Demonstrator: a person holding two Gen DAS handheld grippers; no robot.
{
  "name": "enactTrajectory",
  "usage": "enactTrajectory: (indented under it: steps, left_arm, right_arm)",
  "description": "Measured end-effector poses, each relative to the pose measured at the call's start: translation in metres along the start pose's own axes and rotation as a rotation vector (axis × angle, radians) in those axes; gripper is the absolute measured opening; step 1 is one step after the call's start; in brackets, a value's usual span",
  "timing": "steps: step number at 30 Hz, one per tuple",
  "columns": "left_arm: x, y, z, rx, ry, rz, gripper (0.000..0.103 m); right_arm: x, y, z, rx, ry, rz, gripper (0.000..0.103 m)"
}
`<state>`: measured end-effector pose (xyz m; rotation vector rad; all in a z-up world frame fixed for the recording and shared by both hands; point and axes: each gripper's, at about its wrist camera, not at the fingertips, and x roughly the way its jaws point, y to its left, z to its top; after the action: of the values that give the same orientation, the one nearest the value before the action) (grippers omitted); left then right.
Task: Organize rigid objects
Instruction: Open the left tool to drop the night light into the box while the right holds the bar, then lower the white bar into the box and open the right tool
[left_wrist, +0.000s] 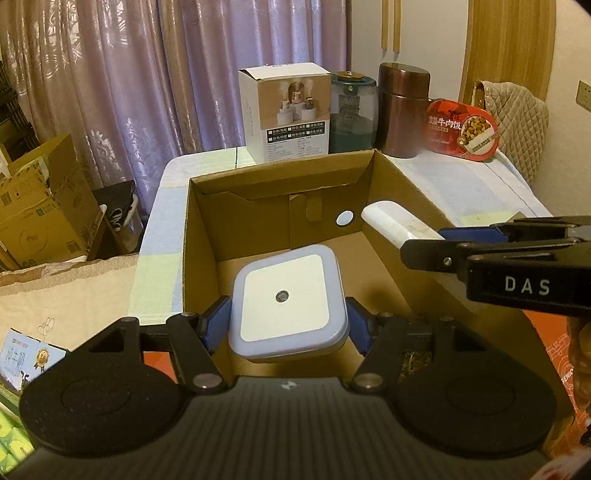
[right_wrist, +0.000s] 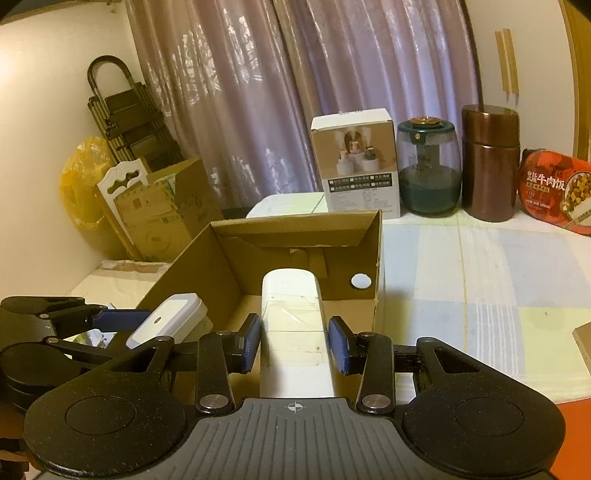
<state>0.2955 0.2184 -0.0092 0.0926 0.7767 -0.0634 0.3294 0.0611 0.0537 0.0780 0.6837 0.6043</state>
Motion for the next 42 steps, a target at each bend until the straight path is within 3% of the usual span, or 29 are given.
enactTrajectory:
  steps: [19,22,42]
  left_arm:
    - [0.008,0.005,0.001,-0.005,0.026,-0.006,0.061]
    - [0.007,0.005,0.003,-0.008,0.011,0.011,0.067]
    - [-0.006,0.002,0.007,-0.021,-0.014,0.013,0.067]
  right_arm:
    - [0.004,-0.002,-0.002,0.011,0.017,-0.009,0.037]
    - [0.004,-0.002,-0.001,0.016,0.018,-0.009,0.037]
    - [0.004,-0.003,-0.001,0.019,0.017,-0.008,0.037]
